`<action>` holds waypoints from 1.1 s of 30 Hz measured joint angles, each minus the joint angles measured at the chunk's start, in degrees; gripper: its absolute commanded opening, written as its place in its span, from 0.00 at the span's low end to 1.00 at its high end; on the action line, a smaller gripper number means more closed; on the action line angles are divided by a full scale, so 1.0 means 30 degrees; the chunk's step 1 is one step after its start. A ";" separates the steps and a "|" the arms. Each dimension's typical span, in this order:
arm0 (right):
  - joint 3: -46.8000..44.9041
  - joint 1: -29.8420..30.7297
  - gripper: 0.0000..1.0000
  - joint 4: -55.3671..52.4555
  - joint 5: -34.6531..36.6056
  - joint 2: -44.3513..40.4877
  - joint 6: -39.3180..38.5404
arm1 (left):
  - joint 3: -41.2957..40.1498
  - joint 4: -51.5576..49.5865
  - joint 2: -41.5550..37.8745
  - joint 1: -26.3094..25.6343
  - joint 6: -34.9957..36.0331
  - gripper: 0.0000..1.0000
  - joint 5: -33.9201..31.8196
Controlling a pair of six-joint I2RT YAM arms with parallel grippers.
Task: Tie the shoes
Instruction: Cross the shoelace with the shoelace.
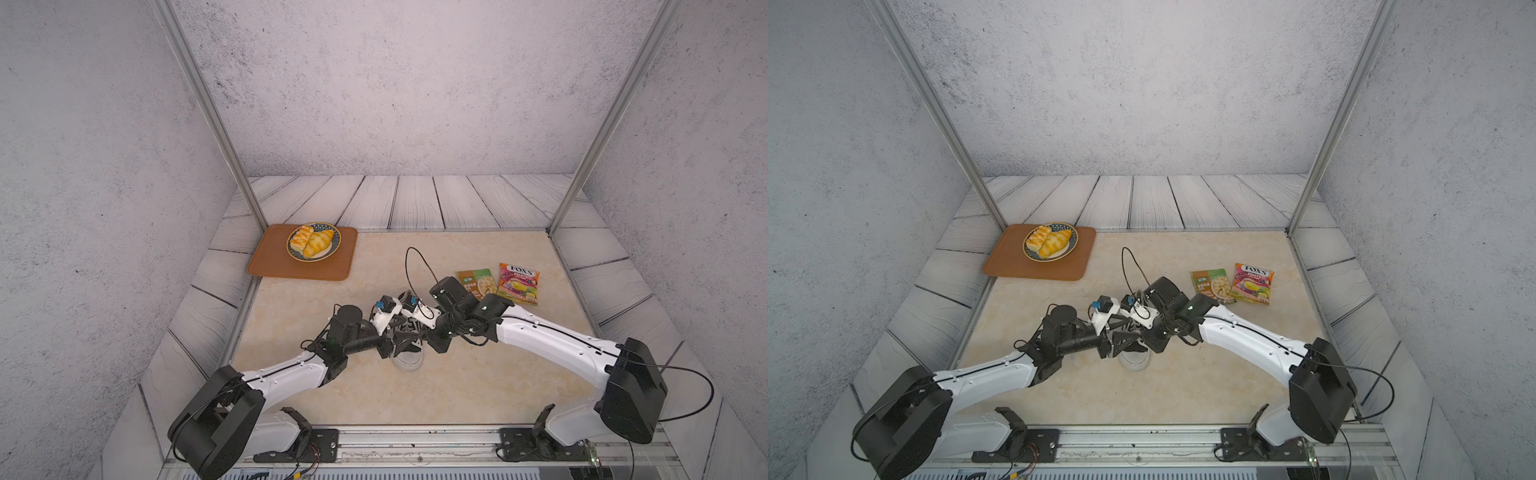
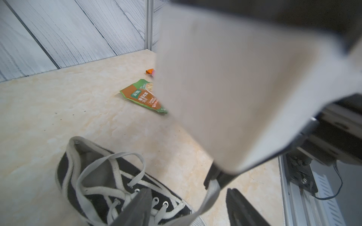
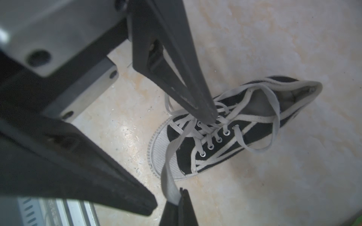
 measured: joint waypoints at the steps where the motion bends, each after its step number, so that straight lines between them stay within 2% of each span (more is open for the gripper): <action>1: 0.0000 -0.0051 0.00 0.0131 -0.0313 -0.0007 0.0073 | -0.0131 0.0160 -0.0095 0.0022 -0.0131 0.69 -0.0015; 5: -0.0182 -0.0466 0.00 0.0532 -0.1333 -0.0073 0.0408 | -0.0838 0.1137 -0.0328 0.0430 -0.0648 0.68 0.0066; 10: -0.0539 -0.0962 0.00 0.0976 -0.2426 -0.0284 0.0758 | -0.1071 0.1785 -0.0277 0.0969 -0.1224 0.59 0.0401; 19: -0.0692 -0.1027 0.00 0.1188 -0.3534 -0.0532 0.0940 | -0.0998 0.3133 0.0969 0.1107 -0.2076 0.57 0.2047; 29: -0.0714 -0.1049 0.00 0.1202 -0.3687 -0.0532 0.1071 | -0.0889 0.3526 0.1042 0.1173 -0.2448 0.59 0.3264; 33: -0.0714 -0.1122 0.00 0.1195 -0.3672 -0.0532 0.1115 | -0.0860 0.3541 0.1056 0.1173 -0.2572 0.56 0.3796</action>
